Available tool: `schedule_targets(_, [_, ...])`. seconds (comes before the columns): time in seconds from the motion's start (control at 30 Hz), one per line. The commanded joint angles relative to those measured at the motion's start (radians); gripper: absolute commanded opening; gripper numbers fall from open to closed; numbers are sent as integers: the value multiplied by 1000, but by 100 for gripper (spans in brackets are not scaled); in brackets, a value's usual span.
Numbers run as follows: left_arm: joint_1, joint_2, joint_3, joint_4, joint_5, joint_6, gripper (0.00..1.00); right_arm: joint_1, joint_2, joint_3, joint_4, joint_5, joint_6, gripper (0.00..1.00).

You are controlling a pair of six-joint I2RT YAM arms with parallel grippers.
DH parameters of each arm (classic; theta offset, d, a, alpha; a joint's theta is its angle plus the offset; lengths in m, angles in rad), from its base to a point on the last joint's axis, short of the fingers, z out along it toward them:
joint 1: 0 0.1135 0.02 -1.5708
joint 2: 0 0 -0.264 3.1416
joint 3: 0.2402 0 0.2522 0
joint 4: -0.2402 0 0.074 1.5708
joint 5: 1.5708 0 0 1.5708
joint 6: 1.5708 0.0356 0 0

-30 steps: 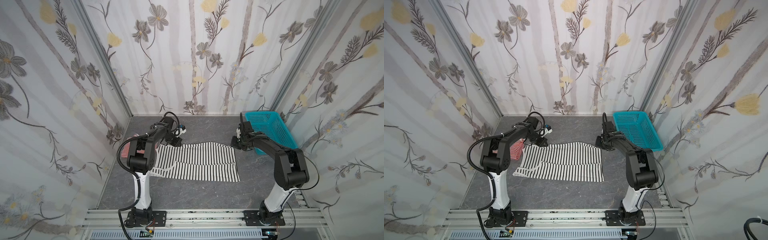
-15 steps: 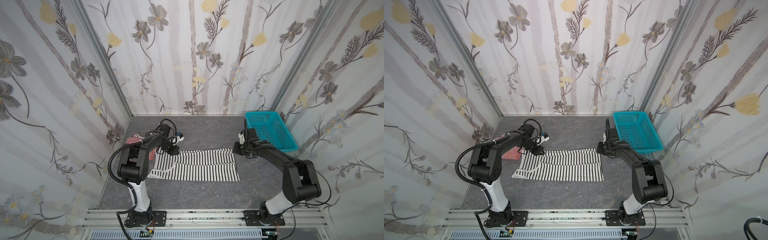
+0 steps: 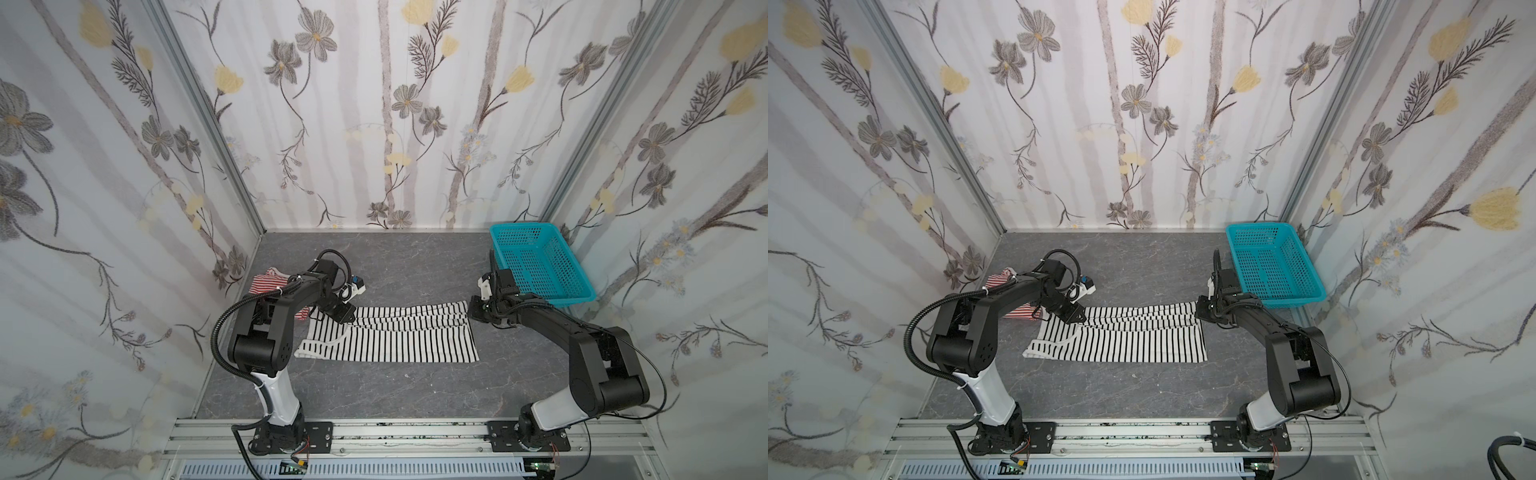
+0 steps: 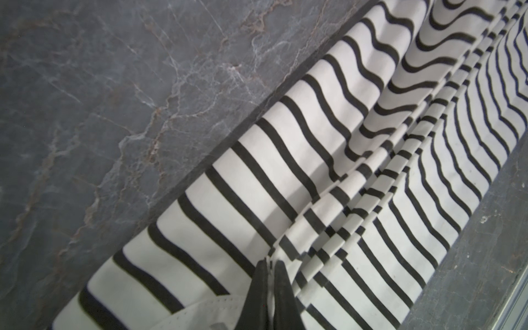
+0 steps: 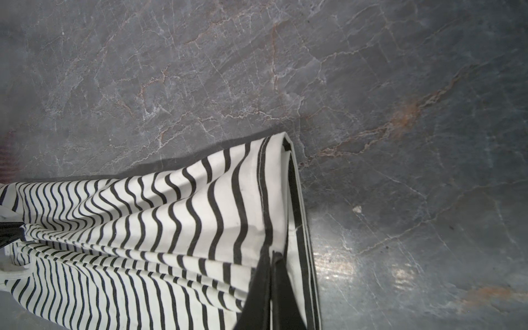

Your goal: Fold and stack the tank tops

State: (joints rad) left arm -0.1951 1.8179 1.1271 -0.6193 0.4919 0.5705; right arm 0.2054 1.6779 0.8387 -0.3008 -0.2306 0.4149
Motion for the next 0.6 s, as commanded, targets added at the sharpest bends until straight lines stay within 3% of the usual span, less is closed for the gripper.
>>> schedule_targets(0.0, [2,-10,-9,8,-6,9,11,0,-10,-27,57,-26,11,0])
schedule_targets(0.17, [3,-44,-23,8,-12,3,18,0,-36,-77,61,-35,20,4])
schedule_targets(0.2, [5,-55,-26,9,-17,0,19,0,-44,-93,58,-39,24,10])
schedule_targets(0.27, [10,-81,-27,6,-25,-10,25,1,-66,-114,47,-44,38,32])
schedule_targets(0.33, [15,-109,-26,7,-28,-20,28,2,-102,-114,41,-41,53,39])
schedule_targets(0.57, [38,-114,29,21,-49,-67,32,63,-147,-59,80,-17,169,40])
